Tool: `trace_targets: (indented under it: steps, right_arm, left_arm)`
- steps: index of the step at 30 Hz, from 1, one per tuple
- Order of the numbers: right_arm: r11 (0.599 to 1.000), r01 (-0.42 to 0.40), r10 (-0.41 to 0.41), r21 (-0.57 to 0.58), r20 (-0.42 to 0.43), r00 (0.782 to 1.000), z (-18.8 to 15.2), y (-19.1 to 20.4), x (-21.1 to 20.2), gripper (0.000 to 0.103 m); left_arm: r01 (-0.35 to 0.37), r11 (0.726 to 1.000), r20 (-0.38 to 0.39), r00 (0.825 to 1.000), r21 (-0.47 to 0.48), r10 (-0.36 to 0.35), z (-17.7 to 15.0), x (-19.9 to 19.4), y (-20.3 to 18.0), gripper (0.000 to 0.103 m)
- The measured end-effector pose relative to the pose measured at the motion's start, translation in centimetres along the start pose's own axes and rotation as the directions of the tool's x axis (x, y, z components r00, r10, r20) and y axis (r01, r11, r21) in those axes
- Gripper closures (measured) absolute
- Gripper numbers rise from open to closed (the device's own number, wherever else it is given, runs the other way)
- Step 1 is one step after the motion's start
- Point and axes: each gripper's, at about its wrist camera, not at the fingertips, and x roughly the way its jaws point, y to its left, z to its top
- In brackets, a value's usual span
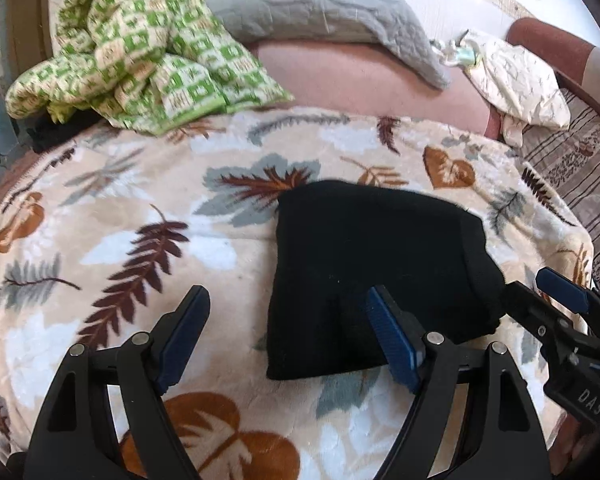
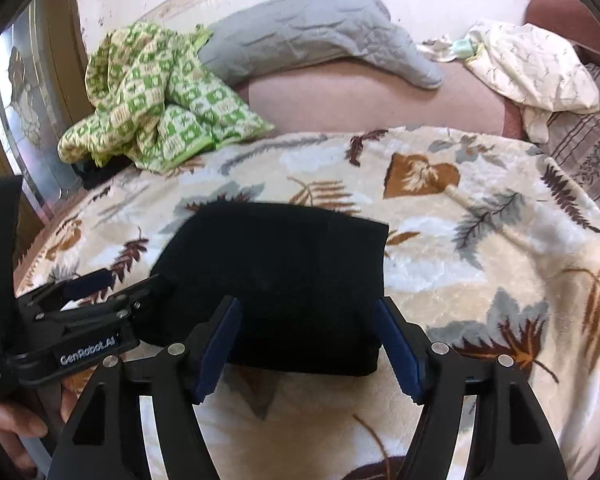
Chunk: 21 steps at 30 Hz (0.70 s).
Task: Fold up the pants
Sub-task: 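Open both grippers and pull them back from the folded pants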
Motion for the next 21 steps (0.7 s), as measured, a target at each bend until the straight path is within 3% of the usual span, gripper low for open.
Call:
trace_targets:
  steps: [10,21]
  right_arm:
    - [1.0,-0.004,0.003,0.02,0.069,0.998,0.3,0.9,-3.9,0.024]
    - [1.0,0.005,-0.006,0.018,0.078,0.997,-1.0,1.2,-6.2,0.021]
  left_arm:
    - [-0.015,1.0,0.101,0.995,0.024,0.013,-0.3,-4.9,-0.3,0.018]
    - [-0.02,1.0,0.135,0.991,0.009,0.019,-1.4,-7.3,0.2,0.018]
